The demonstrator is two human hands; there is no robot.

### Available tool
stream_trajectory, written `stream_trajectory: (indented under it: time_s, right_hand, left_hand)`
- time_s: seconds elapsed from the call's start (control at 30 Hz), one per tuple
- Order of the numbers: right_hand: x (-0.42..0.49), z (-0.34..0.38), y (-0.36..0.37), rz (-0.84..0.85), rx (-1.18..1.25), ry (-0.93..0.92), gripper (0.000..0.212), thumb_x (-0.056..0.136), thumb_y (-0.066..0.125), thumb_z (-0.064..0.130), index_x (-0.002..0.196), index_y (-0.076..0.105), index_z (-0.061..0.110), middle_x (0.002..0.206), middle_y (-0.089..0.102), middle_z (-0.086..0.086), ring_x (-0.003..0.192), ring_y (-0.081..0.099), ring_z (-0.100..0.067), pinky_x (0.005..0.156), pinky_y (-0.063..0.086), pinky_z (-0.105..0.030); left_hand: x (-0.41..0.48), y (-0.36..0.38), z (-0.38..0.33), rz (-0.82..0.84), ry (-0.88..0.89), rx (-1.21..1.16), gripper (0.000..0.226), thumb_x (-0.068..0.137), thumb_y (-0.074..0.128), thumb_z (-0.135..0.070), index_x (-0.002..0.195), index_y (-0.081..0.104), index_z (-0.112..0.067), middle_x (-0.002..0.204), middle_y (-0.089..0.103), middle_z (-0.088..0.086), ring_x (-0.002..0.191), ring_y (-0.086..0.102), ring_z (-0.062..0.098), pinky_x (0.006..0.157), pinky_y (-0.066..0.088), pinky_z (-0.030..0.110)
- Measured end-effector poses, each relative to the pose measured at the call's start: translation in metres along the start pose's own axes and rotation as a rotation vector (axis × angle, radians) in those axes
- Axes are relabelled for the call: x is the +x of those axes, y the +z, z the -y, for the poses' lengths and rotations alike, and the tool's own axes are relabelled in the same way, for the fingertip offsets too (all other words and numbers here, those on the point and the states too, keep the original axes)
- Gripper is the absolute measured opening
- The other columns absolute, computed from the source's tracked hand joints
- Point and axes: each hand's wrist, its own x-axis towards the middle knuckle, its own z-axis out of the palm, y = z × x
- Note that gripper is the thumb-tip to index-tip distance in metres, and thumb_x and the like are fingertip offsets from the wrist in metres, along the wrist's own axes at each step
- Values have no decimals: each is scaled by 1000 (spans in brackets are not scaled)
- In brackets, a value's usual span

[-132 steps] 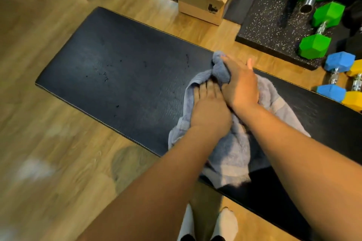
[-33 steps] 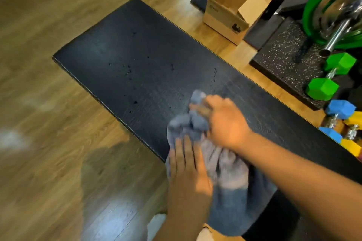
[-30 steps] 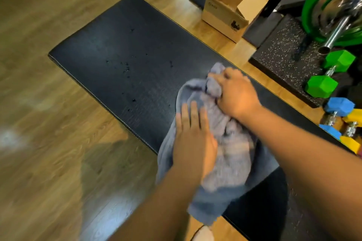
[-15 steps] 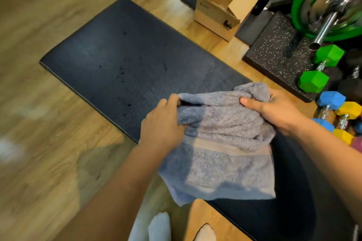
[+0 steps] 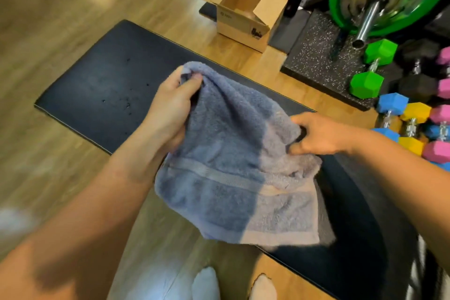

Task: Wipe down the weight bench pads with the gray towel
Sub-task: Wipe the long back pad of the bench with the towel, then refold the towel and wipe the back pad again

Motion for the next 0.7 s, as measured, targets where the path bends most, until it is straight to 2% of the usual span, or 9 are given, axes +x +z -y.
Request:
stream_trajectory:
  time_s: [0.07, 0.13, 0.23, 0.27, 0.33, 0.43, 0.57, 0.63, 0.7]
  right_hand:
    - [-10, -9, -2, -81, -75, 6, 24, 67, 83, 29, 83, 67, 28, 101, 59, 0, 102, 56, -21, 85, 43, -31]
    - [-23, -17, -13, -201, -25, 36, 28, 64, 85, 31, 85, 71, 18, 105, 57, 2, 101, 52, -17, 82, 37, -25]
    - [-55, -21, -41, -346, 271, 123, 26, 63, 87, 28, 79, 68, 18, 76, 65, 3, 69, 60, -11, 64, 50, -29]
    - [-67, -22, -50, -420, 389, 111, 26, 64, 87, 24, 77, 65, 17, 68, 63, 4, 59, 57, -6, 55, 50, -24]
    - [-89, -23, -72, -577, 541, 59, 28, 67, 85, 15, 82, 62, 18, 67, 58, 7, 52, 51, 3, 44, 42, -13]
    - [-120, -25, -108, -714, 665, 20, 33, 68, 82, 10, 94, 66, 23, 78, 65, 10, 60, 58, 5, 50, 48, -15]
    - [-154, -23, -145, -833, 822, -80, 31, 59, 78, 2, 82, 69, 22, 74, 69, 9, 71, 63, -10, 69, 53, -30]
    - [-174, -18, -156, -826, 943, -151, 33, 56, 71, 1, 81, 64, 21, 77, 66, 4, 75, 62, -15, 74, 53, -38]
    - [-198, -15, -161, -755, 1046, -216, 33, 52, 74, 4, 75, 59, 23, 78, 61, 0, 74, 61, -18, 69, 54, -39]
  left_hand:
    - [-1, 16, -21, 62, 67, -75, 15, 98, 46, -17, 92, 60, -17, 91, 65, 8, 89, 62, 23, 83, 49, 38]
    - [-1, 32, -41, 68, 118, -125, 13, 98, 46, -17, 94, 58, -15, 92, 64, 9, 92, 62, 25, 85, 50, 40]
    - [5, 49, -71, 14, 192, -203, 12, 98, 45, -15, 96, 57, -12, 99, 63, 17, 104, 62, 34, 97, 48, 51]
    - [7, 53, -82, 5, 213, -226, 12, 97, 46, -14, 97, 56, -11, 100, 63, 17, 104, 62, 35, 98, 47, 54]
    - [9, 63, -103, -7, 241, -238, 9, 97, 48, -13, 99, 55, -9, 92, 66, 14, 94, 65, 30, 93, 51, 50]
    - [8, 78, -128, 34, 265, -230, 8, 97, 49, -17, 95, 56, -14, 88, 67, 8, 88, 66, 23, 81, 54, 40]
    - [4, 93, -156, 128, 271, -251, 9, 96, 50, -19, 93, 58, -21, 87, 66, 1, 85, 62, 16, 73, 48, 28]
    - [-4, 98, -167, 176, 285, -338, 12, 96, 48, -15, 90, 57, -19, 84, 65, 0, 84, 61, 13, 75, 47, 25]
    - [-18, 99, -170, 230, 266, -397, 13, 95, 44, -14, 89, 56, -17, 89, 62, 2, 92, 59, 14, 84, 45, 25]
